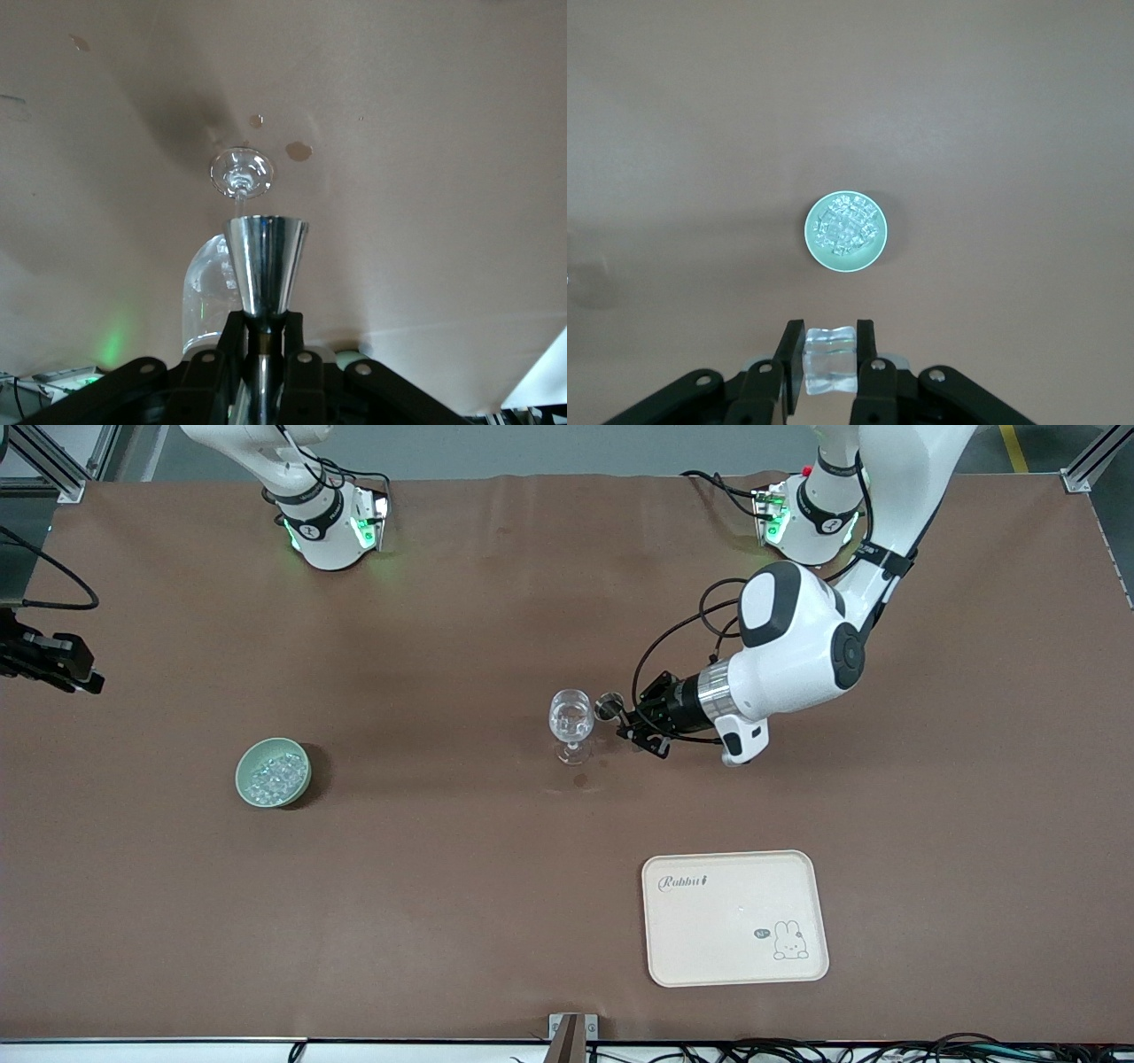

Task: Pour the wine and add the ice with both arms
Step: 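Tilt the jigger over the wine glass rim with the left gripper to pour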

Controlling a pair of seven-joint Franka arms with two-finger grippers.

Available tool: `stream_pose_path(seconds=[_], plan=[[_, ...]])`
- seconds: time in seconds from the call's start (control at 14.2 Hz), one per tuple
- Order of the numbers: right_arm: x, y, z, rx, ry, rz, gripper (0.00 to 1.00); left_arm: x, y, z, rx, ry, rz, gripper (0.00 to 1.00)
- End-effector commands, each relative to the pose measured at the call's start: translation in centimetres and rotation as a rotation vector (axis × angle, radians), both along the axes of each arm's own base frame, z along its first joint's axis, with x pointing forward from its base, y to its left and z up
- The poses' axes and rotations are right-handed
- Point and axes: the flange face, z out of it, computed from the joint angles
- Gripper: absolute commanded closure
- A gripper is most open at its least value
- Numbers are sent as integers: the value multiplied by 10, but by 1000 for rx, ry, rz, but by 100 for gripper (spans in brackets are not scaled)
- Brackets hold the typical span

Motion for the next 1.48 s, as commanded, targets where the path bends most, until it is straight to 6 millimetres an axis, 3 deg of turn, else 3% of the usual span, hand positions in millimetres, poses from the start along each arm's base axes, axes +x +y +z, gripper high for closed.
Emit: stream_pose_path(seconds=[0.0, 0.84, 1.41], plan=[[-8, 2, 3, 6, -8, -4, 99, 0, -14, 7, 14, -24, 1, 99], [-8, 4, 3, 7, -5, -1, 99, -20, -49, 19, 150, -98, -45, 99], [-8, 3, 2, 7, -3, -2, 99, -23, -72, 21, 223, -147, -55, 99]])
